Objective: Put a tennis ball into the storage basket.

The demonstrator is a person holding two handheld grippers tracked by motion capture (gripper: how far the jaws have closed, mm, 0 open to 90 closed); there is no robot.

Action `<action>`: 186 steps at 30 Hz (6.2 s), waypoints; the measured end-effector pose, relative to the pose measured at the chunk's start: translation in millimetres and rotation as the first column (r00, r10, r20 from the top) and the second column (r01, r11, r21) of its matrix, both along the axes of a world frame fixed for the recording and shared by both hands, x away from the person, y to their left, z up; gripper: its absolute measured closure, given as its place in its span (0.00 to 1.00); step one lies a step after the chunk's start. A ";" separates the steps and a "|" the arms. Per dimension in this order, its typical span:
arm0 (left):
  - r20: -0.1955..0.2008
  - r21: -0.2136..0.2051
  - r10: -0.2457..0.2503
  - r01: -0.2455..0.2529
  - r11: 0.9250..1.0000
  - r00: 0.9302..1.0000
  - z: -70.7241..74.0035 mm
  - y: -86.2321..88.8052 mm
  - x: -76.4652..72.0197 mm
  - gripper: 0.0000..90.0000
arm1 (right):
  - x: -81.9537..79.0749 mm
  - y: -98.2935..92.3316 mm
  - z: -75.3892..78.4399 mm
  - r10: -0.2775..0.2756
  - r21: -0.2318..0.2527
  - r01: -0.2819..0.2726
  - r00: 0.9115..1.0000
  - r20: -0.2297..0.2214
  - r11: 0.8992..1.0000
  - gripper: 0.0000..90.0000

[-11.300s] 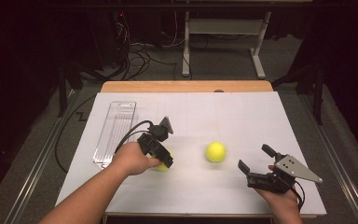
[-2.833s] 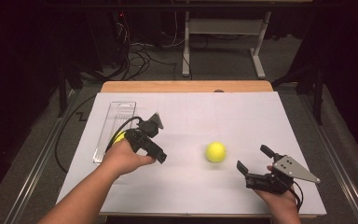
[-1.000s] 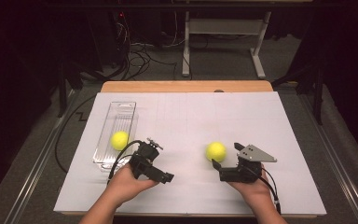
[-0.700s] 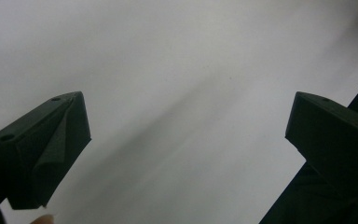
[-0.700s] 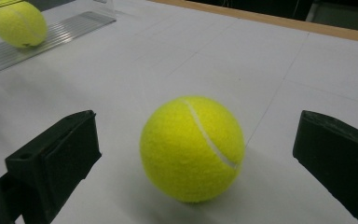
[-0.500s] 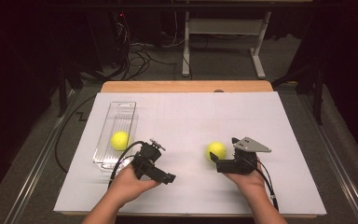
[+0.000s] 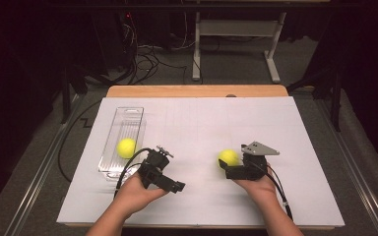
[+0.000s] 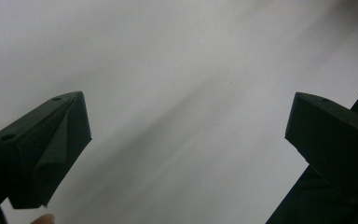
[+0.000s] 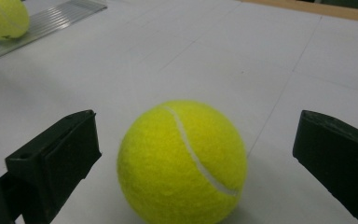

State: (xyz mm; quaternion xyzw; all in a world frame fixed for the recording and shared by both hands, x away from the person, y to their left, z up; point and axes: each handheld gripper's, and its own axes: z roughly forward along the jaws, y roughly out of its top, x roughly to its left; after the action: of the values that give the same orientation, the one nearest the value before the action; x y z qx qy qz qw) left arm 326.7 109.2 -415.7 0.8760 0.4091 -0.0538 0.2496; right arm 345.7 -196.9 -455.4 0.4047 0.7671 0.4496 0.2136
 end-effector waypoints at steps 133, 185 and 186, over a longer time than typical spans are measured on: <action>0.009 0.008 -0.019 0.019 1.000 1.000 -2.1 -1.7 -11.1 0.01 | -35.6 15.4 8.6 0.119 0.001 -0.119 0.991 0.056 0.993 0.30; -0.117 0.110 -0.027 0.040 0.993 0.993 27.4 -24.9 12.4 0.01 | -39.9 30.3 9.0 0.177 0.032 -0.179 0.982 0.067 0.983 0.30; -0.122 0.109 -0.028 0.041 0.993 0.992 27.4 -24.4 13.5 0.01 | -39.9 30.0 9.1 0.177 0.031 -0.180 0.982 0.068 0.983 0.30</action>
State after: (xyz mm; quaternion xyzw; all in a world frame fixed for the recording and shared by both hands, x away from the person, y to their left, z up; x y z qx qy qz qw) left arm 340.2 84.8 -388.2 0.8906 0.4106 -0.0879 0.1745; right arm 305.8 -166.9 -446.3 0.3235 0.7845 0.4939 0.1895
